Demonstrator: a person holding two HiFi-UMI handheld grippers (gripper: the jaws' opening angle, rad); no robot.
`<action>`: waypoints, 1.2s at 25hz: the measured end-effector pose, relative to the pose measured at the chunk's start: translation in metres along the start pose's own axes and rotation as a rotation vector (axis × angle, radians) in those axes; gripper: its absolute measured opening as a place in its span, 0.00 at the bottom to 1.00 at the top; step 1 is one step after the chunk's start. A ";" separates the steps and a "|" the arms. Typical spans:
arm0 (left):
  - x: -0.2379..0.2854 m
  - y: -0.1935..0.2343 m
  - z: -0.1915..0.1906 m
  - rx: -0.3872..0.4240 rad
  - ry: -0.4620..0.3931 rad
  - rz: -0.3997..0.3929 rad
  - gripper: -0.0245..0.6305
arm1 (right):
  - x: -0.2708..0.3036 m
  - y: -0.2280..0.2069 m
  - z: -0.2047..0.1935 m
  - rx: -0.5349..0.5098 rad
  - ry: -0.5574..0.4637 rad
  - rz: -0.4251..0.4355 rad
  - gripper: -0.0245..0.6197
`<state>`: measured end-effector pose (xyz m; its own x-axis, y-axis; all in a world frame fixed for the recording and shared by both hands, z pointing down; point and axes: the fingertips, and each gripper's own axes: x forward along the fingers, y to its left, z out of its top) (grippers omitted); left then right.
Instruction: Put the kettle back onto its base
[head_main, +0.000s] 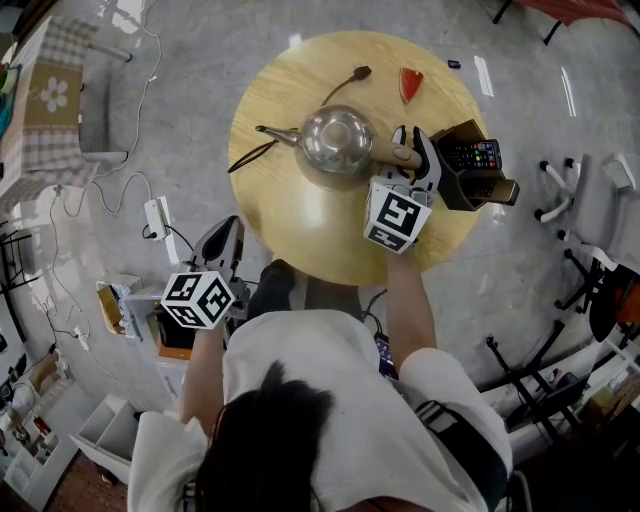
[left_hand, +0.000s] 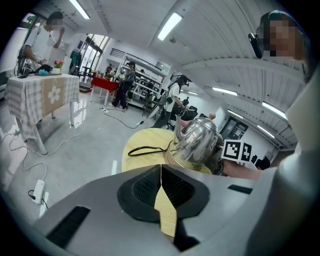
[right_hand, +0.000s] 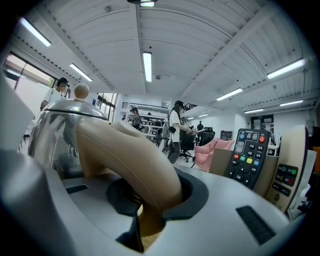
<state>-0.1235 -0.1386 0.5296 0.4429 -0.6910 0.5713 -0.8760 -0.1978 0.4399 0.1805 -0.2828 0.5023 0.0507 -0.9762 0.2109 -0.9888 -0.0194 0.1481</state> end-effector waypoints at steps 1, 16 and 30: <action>0.000 0.000 0.000 0.000 0.000 -0.001 0.08 | 0.000 0.001 0.000 0.002 0.004 0.001 0.18; 0.007 -0.005 0.005 0.008 -0.013 -0.026 0.08 | -0.006 -0.003 -0.011 0.013 0.011 -0.020 0.17; 0.002 -0.008 0.014 -0.086 -0.089 -0.078 0.08 | -0.006 0.003 -0.009 0.010 0.023 0.023 0.18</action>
<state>-0.1181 -0.1485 0.5173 0.4875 -0.7352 0.4711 -0.8181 -0.1961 0.5406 0.1790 -0.2753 0.5106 0.0315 -0.9711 0.2367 -0.9911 0.0004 0.1334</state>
